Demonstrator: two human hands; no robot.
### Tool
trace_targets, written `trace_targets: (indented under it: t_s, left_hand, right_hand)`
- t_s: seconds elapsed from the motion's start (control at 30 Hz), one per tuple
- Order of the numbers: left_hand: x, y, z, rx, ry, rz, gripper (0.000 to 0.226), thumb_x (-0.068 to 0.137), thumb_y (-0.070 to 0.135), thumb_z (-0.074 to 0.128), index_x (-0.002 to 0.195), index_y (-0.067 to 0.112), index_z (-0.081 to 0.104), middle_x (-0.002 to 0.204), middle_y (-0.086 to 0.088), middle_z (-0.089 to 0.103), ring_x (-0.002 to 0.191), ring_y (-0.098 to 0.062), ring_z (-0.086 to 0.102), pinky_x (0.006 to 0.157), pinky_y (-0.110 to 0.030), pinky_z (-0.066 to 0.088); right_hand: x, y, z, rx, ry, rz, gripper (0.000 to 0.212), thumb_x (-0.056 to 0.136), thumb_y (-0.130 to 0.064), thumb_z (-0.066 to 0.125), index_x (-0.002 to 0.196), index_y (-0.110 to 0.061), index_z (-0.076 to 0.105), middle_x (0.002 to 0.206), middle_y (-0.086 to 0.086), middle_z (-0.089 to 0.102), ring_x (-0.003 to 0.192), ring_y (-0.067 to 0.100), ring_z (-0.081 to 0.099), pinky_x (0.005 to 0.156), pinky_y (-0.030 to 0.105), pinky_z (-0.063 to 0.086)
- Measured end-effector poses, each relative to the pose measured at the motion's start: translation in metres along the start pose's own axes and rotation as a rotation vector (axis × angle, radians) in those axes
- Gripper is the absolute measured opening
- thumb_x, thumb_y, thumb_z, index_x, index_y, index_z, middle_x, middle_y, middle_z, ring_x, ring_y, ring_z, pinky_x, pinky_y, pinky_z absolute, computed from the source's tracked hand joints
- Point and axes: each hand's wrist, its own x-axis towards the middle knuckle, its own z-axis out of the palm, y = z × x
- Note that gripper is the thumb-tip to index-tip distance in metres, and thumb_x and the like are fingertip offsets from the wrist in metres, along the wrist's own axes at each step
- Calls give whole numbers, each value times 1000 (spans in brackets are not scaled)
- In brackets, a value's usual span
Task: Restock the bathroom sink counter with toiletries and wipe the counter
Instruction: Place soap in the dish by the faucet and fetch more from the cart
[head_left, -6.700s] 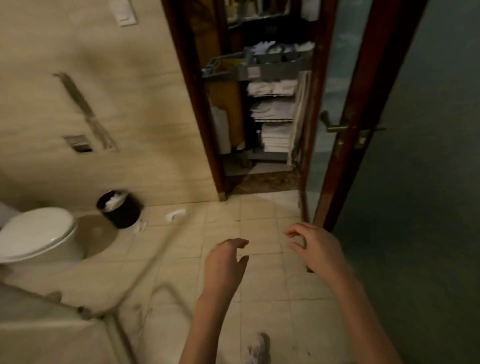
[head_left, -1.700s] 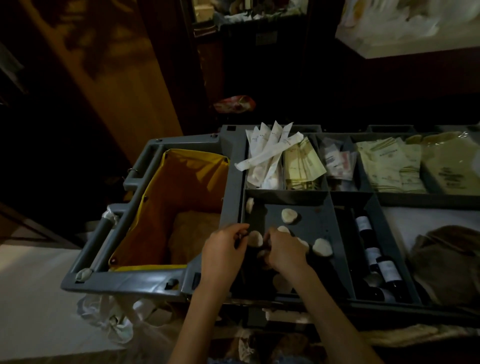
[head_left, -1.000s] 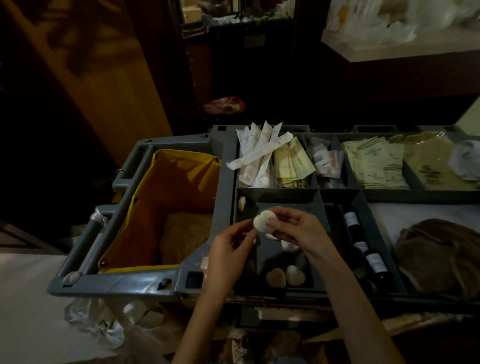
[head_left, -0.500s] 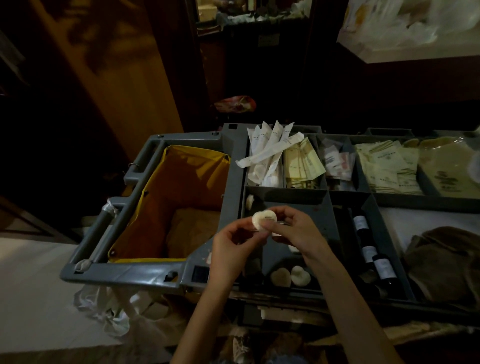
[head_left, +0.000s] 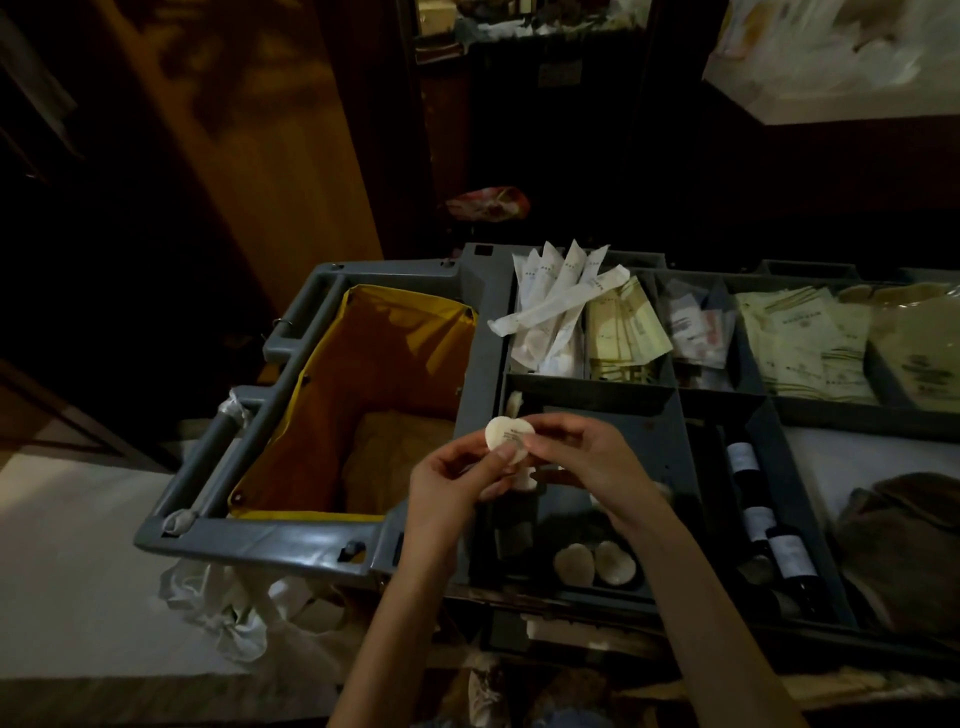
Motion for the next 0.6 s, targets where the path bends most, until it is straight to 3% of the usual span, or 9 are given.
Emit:
trace_targets:
  t_s: [0.2, 0.33, 0.43, 0.53, 0.6]
  left_hand:
    - [4, 1, -6, 25, 56, -26, 12, 82, 6, 69, 94, 6, 70, 83, -3, 75, 77, -10, 72, 62, -15, 54]
    - [8, 0, -13, -10, 120, -74, 21, 81, 7, 71, 102, 3, 69, 93, -8, 75, 81, -12, 72, 62, -16, 55]
    - [11, -2, -17, -34, 143, -96, 24, 81, 7, 71, 104, 2, 68, 97, -11, 74, 81, -14, 72, 64, -18, 56]
    - [13, -3, -18, -38, 140, -109, 27, 81, 9, 71, 107, 2, 67, 98, -12, 73, 82, -15, 72, 64, -18, 56]
    - [17, -4, -18, -50, 140, -117, 29, 82, 9, 70, 109, 2, 66, 102, -14, 72, 84, -17, 72, 65, -18, 56]
  right_hand:
    - [8, 1, 10, -28, 10, -60, 9, 86, -11, 66, 90, -17, 71, 77, -8, 73, 73, 4, 69, 64, 15, 52]
    - [20, 12, 2, -94, 114, -26, 17, 94, -19, 57, 99, -12, 72, 84, 1, 73, 74, 11, 67, 64, 16, 52]
    - [33, 32, -11, -482, 174, -34, 13, 91, -21, 62, 102, -22, 70, 90, -3, 71, 82, 11, 66, 73, 23, 51]
    - [40, 45, -13, -965, 79, 8, 29, 87, -29, 66, 117, -26, 66, 113, -4, 67, 103, 13, 62, 86, 28, 49]
    - [42, 50, -9, -1130, -6, -24, 41, 86, -31, 67, 126, -27, 59, 125, -2, 61, 112, 17, 58, 89, 29, 47]
